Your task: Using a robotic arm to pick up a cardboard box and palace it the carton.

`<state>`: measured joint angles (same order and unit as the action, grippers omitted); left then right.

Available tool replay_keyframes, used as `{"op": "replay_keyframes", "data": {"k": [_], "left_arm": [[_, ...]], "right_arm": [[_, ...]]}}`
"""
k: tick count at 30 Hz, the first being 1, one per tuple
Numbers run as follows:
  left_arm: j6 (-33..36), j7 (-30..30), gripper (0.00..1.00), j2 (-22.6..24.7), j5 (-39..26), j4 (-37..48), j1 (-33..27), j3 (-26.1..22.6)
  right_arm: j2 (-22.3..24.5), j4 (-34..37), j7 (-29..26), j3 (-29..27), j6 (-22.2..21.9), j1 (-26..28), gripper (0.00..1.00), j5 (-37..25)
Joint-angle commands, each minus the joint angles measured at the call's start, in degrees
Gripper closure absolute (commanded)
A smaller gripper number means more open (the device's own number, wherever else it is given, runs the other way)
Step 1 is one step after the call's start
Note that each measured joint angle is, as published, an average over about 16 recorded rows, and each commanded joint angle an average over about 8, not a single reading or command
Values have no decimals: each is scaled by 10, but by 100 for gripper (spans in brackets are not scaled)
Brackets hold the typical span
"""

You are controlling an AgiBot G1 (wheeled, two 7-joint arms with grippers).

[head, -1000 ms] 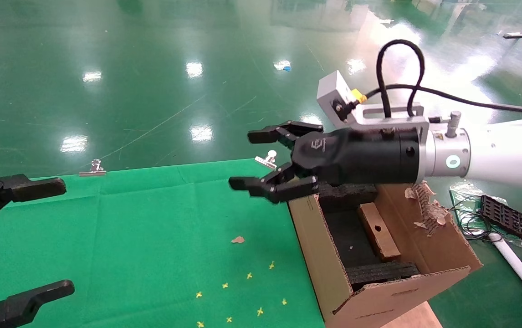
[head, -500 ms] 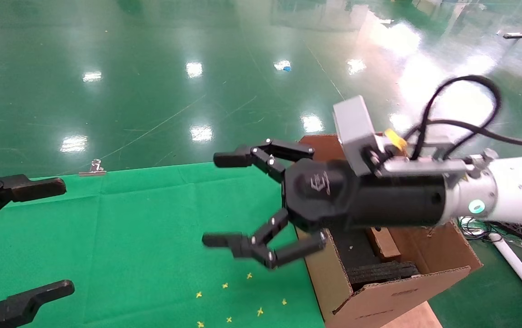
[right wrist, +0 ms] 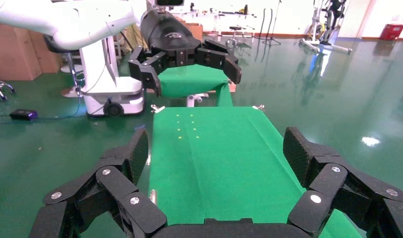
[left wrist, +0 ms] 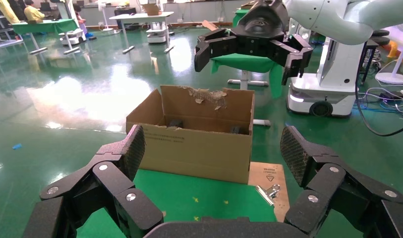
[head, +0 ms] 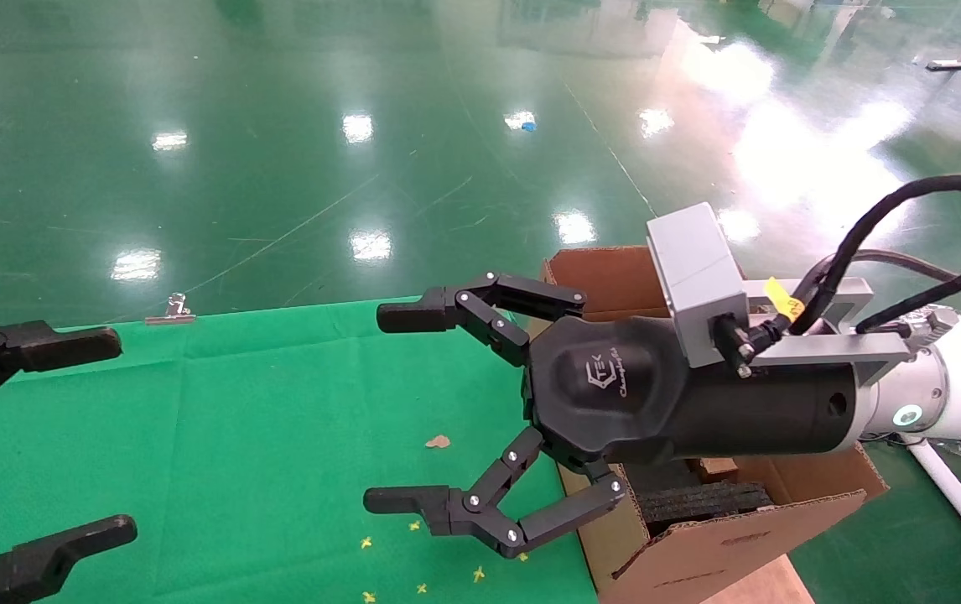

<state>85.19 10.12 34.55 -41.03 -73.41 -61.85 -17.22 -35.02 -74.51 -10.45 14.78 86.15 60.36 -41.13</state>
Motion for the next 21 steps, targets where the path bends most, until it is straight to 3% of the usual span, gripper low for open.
{"op": "replay_keyframes", "data": {"k": [1, 21], "left_arm": [[0, 0, 0, 0, 0, 0, 0, 0], [0, 0, 0, 0, 0, 0, 0, 0]], "right_arm": [[0, 2, -1, 3, -1, 2, 0, -1], [0, 10, -3, 12, -5, 12, 0, -7]]}}
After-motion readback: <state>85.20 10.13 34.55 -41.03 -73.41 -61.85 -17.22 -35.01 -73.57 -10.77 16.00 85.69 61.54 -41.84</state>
